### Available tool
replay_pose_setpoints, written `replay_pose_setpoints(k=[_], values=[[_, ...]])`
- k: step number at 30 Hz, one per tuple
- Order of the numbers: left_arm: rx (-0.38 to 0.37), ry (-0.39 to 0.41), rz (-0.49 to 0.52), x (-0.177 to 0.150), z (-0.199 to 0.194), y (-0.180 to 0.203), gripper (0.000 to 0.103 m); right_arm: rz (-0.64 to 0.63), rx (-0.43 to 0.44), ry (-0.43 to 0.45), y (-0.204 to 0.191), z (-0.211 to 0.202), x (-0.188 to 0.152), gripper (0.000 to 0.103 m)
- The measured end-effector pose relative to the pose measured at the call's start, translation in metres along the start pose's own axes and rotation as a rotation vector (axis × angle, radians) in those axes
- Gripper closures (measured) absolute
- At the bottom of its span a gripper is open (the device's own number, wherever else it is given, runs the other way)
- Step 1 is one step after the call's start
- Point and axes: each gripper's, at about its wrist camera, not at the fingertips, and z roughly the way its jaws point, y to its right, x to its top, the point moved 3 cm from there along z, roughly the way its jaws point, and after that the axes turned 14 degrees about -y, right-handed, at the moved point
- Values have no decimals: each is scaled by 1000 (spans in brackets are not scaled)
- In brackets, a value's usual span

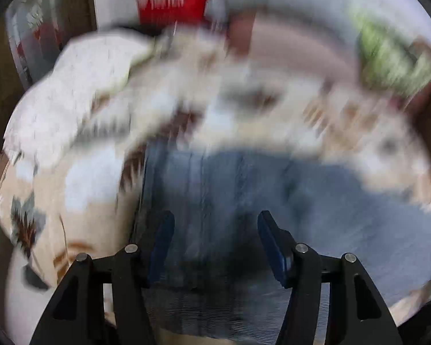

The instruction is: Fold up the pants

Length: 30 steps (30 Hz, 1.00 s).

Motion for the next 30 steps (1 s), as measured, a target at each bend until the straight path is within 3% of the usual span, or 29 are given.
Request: replay_pose_setpoints(k=[1, 2, 5, 8, 9, 11, 13, 15, 17, 19, 23, 26, 28, 30], values=[[-2, -58, 0, -3, 21, -2, 38, 48, -46, -109, 14, 28, -1, 26], [-8, 0, -4, -5, 16, -3, 37, 41, -41, -92, 15, 29, -2, 28], [7, 41, 1, -4, -7, -2, 37, -10, -100, -37, -16, 0, 11, 29], [-4, 154, 5, -1, -28, 0, 35, -215, -62, 8, -93, -16, 27, 28], [5, 167, 11, 0, -28, 0, 31, -296, -18, -32, -124, -7, 28, 28], [40, 97, 35, 0, -7, 2, 30, -462, 107, -164, -194, 27, 27, 28], [45, 37, 31, -2, 15, -2, 29, -605, 121, -282, -255, 75, 25, 28], [34, 78, 17, -2, 13, -6, 23, -709, 119, -378, -304, 117, 24, 29], [24, 77, 21, 0, 12, -7, 21, -770, 85, -452, -328, 152, 23, 33], [11, 80, 19, 0, 14, -10, 20, -801, 55, -518, -346, 184, 22, 46], [-6, 87, 23, -3, 14, -13, 19, -817, -7, -623, -357, 244, 15, 57], [-9, 87, 24, -2, 18, -11, 19, -832, -22, -659, -359, 260, 10, 72], [-8, 89, 23, -3, 17, -11, 19, -854, -25, -690, -360, 263, 5, 95], [-7, 88, 22, -3, 17, -11, 19, -914, -71, -651, -366, 258, 0, 98]])
